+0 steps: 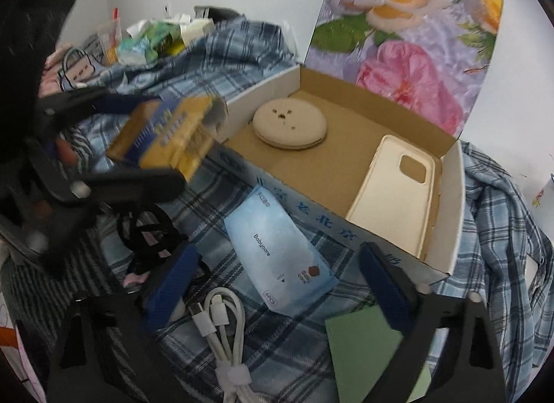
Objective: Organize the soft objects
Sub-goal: 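Grasp the gold-and-blue cigarette pack with the left gripper and lift it, then grasp the blue wet-wipe pack with the right gripper while the left gripper holds the cigarette pack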
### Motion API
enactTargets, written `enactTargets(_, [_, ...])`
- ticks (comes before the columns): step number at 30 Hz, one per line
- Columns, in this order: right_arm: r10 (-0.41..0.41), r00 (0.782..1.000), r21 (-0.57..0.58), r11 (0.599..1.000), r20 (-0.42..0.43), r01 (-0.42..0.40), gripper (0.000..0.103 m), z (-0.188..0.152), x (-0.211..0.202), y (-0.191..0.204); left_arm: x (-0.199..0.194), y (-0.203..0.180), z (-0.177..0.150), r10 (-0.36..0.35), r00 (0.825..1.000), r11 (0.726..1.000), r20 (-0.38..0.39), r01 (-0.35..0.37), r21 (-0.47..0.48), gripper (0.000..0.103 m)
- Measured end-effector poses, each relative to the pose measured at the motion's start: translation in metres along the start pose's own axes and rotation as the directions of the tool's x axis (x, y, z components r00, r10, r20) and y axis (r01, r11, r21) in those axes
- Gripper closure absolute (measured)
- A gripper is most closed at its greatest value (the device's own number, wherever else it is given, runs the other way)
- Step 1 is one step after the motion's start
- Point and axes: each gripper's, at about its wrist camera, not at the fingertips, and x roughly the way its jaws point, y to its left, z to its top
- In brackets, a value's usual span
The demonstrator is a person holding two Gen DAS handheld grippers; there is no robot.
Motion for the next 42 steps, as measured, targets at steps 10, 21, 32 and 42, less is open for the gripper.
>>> enactTargets(10, [-0.022, 0.998, -0.039, 0.999, -0.067, 0.019, 0.06, -0.004, 0.017, 0.004, -0.004, 0.005, 0.001, 0.009, 1.0, 0.999, 0.009, -0.009, -0.031, 0.003])
enactTargets(21, [-0.016, 0.997, -0.03, 0.999, 0.075, 0.018, 0.062, -0.006, -0.015, 0.003, -0.006, 0.01, 0.002, 0.016, 1.0, 0.999, 0.022, -0.015, -0.047, 0.003])
enactTargets(32, [-0.055, 0.975, -0.016, 0.998, 0.215, 0.059, 0.062, -0.003, -0.044, 0.006, -0.021, 0.027, 0.008, 0.039, 0.995, 0.995, 0.09, -0.031, -0.095, 0.003])
enactTargets(42, [-0.089, 0.922, 0.048, 0.996, 0.378, 0.076, 0.062, -0.001, -0.086, -0.003, -0.036, 0.02, 0.019, 0.087, 0.981, 0.996, 0.172, -0.083, -0.032, 0.003])
